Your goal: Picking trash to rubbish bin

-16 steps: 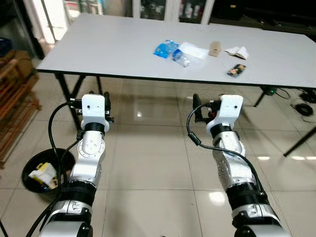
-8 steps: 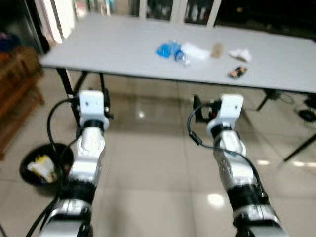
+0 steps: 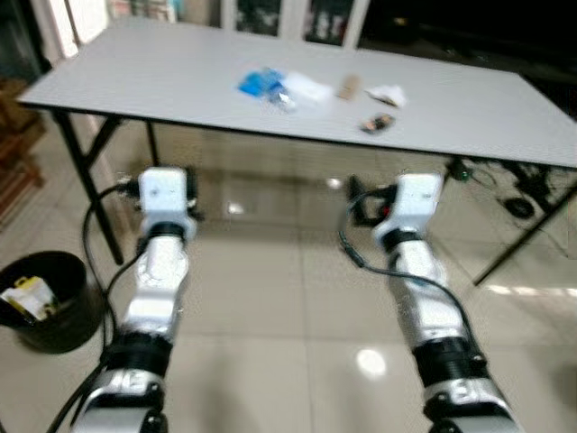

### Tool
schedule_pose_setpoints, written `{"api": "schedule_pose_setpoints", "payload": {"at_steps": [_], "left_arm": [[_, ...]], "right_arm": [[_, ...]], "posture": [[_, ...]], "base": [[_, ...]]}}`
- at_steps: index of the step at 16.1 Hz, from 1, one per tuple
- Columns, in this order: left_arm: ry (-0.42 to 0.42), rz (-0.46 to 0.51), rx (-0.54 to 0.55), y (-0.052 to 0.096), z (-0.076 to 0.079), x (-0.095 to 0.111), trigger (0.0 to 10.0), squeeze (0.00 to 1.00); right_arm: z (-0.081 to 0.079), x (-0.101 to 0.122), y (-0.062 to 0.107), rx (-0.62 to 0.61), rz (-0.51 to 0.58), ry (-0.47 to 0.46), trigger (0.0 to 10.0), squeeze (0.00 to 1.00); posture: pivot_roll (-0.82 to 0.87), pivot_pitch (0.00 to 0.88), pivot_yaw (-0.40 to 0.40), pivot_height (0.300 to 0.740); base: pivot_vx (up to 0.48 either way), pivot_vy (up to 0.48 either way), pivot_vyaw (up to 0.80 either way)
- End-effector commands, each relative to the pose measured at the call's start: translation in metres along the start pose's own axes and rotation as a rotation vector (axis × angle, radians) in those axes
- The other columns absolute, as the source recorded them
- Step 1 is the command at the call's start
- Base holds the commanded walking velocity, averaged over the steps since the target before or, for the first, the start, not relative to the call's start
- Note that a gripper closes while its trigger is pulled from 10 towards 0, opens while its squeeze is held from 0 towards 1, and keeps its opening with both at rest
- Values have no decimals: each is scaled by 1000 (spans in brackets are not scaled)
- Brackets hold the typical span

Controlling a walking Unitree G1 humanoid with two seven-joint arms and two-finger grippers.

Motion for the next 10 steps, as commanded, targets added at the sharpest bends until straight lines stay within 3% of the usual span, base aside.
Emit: {"api": "schedule_pose_setpoints", "payload": {"at_steps": [1, 10], "left_arm": [[10, 13, -13, -1, 6, 6, 10000, 0], [13, 7, -22, -2, 7, 6, 10000, 0]], "right_arm": [[8, 6, 0, -14, 10, 2, 10000, 0], [7, 5, 0, -9, -1, -2, 10000, 0]], "posture": [[3, 28, -87, 740], [3, 28, -88, 740]], "base": [[0, -480, 0], [0, -462, 0]]}}
Point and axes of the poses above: a point about 5 cm out from each wrist's last joint towards the gripper, its own y axis pointing back from the gripper into the wrist, its own x axis along the axis of the wrist's last joint, z = x × y, the point moved 3 cm from there along -y, pointing out of the wrist towards the gripper, and after that the axes turned 11 degrees about -y, right-handed, at the moved point
